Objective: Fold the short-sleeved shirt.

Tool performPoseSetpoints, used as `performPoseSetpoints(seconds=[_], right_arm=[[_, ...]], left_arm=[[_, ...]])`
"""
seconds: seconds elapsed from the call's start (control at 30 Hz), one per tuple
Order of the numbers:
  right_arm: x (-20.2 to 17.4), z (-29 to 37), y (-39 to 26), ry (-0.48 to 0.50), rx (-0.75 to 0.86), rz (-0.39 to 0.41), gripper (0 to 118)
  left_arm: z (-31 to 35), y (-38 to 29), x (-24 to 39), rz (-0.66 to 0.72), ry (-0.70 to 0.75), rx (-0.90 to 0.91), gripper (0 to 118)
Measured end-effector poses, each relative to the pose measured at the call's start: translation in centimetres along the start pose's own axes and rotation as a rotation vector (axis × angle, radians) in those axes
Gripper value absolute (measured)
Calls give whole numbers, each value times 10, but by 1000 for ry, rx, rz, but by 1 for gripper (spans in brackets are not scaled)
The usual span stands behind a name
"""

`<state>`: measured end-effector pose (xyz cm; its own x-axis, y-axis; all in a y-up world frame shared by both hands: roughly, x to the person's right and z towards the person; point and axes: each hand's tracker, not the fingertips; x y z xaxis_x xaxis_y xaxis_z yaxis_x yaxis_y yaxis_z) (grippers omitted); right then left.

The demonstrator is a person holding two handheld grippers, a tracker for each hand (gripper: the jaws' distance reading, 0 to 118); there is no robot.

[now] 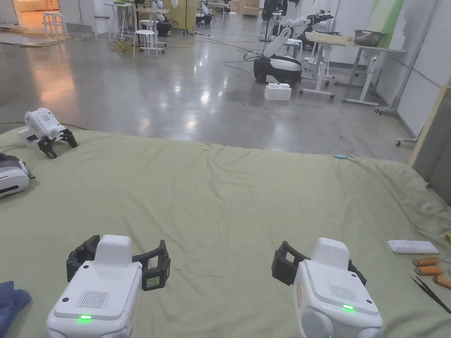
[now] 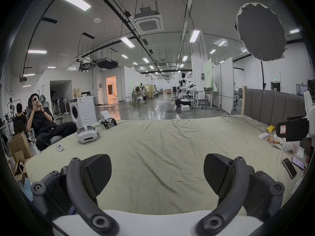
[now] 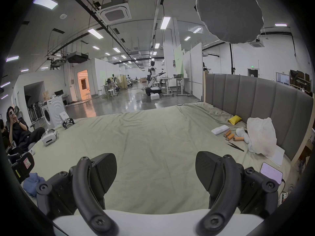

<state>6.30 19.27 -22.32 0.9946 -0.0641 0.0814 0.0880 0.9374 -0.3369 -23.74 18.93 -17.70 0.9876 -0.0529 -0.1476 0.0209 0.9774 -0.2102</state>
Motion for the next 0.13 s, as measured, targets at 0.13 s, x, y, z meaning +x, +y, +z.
performPoseSetpoints(seconds=[0.13], right_arm=[[-5, 0, 4, 40, 66, 37, 97]], left_arm=[[-3, 1, -1, -1, -10, 8, 111]])
